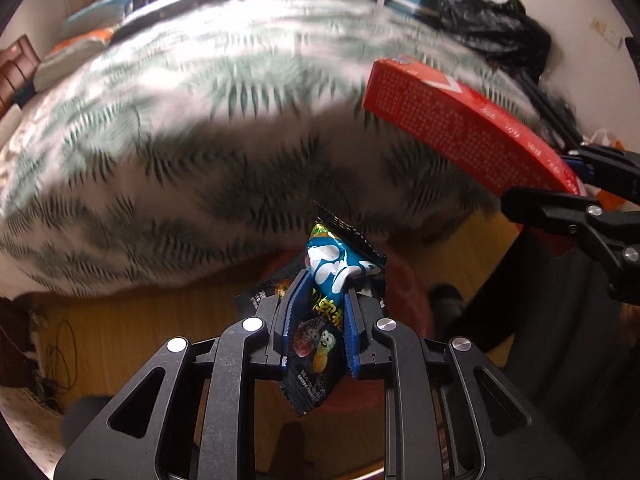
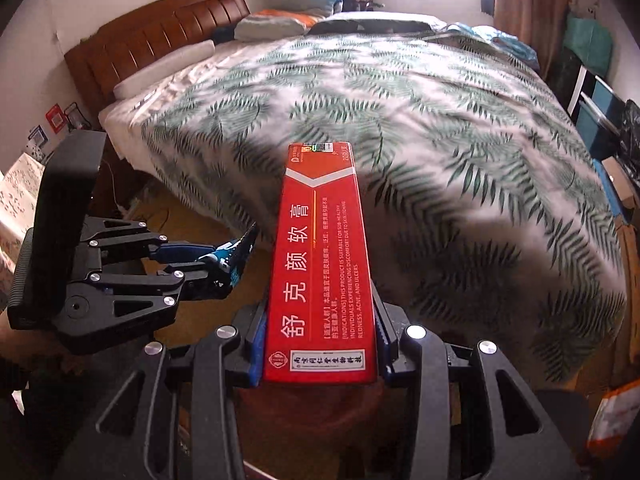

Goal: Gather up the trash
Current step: 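Carry the snack wrapper and red box over the red wastebasket with both tools, then open both tools to drop the wrapper and red box into the wastebasket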

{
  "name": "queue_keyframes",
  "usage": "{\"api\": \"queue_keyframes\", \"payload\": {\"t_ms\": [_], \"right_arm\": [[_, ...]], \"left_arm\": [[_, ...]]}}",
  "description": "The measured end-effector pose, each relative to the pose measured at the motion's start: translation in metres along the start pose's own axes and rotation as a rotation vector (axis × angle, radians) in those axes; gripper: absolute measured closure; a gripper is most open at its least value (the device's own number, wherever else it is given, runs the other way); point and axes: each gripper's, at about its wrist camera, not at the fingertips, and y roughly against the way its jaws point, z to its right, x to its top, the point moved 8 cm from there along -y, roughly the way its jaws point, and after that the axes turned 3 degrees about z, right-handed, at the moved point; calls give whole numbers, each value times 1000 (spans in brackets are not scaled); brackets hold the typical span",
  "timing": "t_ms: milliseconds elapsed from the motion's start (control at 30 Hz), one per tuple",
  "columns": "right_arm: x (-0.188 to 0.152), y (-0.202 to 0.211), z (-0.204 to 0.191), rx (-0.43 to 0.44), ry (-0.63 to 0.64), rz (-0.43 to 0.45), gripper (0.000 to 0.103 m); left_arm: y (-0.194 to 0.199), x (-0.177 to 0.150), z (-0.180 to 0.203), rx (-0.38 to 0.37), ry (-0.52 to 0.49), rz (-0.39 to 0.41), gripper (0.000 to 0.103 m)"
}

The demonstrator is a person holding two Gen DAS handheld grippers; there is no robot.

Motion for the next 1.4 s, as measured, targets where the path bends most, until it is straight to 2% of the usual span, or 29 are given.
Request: {"api": "queue_keyframes", "payload": {"t_ms": [233, 533, 867, 967, 1167, 1400], "right_arm": [[-57, -56, -4, 32, -47, -158, 63], [-111, -147, 14, 42, -43, -378, 63], [-137, -195, 28, 49, -72, -494, 62], [-139, -200, 26, 55, -82, -513, 62], [-151, -209, 27, 62, -75, -540, 62], [-158, -213, 27, 66, -76, -554, 62]], "left_arm": [[-52, -43, -13, -27, 24, -139, 83], [-136, -65, -17, -25, 11, -314, 83], [-197, -88, -20, -44, 42, -460, 82], [-206, -94, -22, -55, 57, -481, 82], [-220, -101, -23, -61, 78, -503, 73], [-226, -102, -16, -55, 76, -515, 71]]}}
